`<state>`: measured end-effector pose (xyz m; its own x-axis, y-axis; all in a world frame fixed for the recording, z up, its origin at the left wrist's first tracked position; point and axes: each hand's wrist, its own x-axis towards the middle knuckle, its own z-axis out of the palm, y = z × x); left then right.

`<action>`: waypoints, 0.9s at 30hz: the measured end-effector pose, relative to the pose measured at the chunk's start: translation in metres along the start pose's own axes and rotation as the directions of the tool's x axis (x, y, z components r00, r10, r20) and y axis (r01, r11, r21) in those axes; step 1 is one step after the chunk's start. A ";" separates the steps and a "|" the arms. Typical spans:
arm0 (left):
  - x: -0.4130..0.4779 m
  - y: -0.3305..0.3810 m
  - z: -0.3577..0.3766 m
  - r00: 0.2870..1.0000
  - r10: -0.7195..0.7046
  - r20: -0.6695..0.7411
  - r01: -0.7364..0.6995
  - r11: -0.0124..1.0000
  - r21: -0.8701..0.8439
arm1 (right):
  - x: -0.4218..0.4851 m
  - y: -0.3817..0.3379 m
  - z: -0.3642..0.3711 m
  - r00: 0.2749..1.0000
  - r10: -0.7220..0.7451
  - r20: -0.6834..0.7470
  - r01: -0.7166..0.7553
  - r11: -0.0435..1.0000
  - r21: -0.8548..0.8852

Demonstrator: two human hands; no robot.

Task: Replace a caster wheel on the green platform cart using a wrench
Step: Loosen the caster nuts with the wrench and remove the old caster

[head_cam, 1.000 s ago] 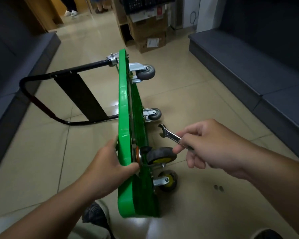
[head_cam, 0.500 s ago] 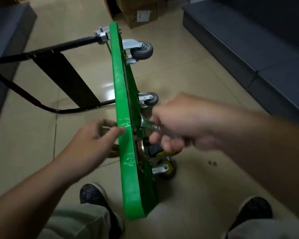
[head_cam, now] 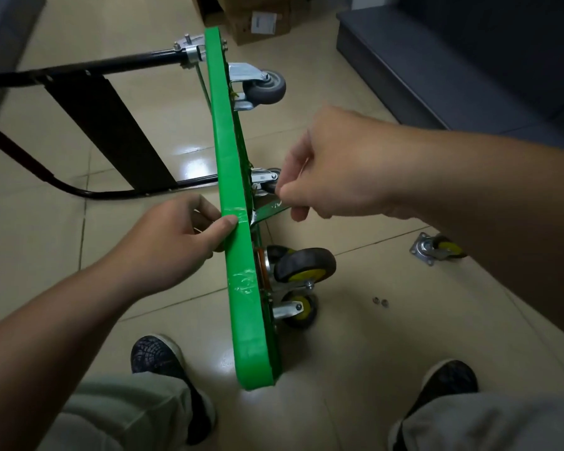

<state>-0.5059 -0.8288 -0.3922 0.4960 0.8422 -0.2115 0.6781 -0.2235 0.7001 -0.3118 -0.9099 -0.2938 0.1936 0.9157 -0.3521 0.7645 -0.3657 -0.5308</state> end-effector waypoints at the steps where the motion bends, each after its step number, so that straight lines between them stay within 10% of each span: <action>1: 0.000 -0.001 0.000 1.000 0.007 0.004 -0.007 1.000 0.003 | -0.001 0.000 -0.001 0.998 -0.037 -0.044 0.035 0.999 -0.033; 11: 0.004 -0.003 0.002 0.998 0.060 -0.030 -0.057 0.994 0.091 | -0.004 0.034 0.045 0.870 -0.318 -0.376 0.383 0.918 0.109; 27: -0.019 -0.007 0.031 0.978 0.199 -0.062 -0.197 0.980 0.038 | -0.015 0.034 0.065 0.822 -0.449 -0.350 0.493 0.869 0.045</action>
<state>-0.5034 -0.8580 -0.4140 0.5864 0.8096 -0.0250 0.5873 -0.4037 0.7015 -0.3287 -0.9463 -0.3562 0.0310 0.9754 0.2181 0.7319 0.1264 -0.6696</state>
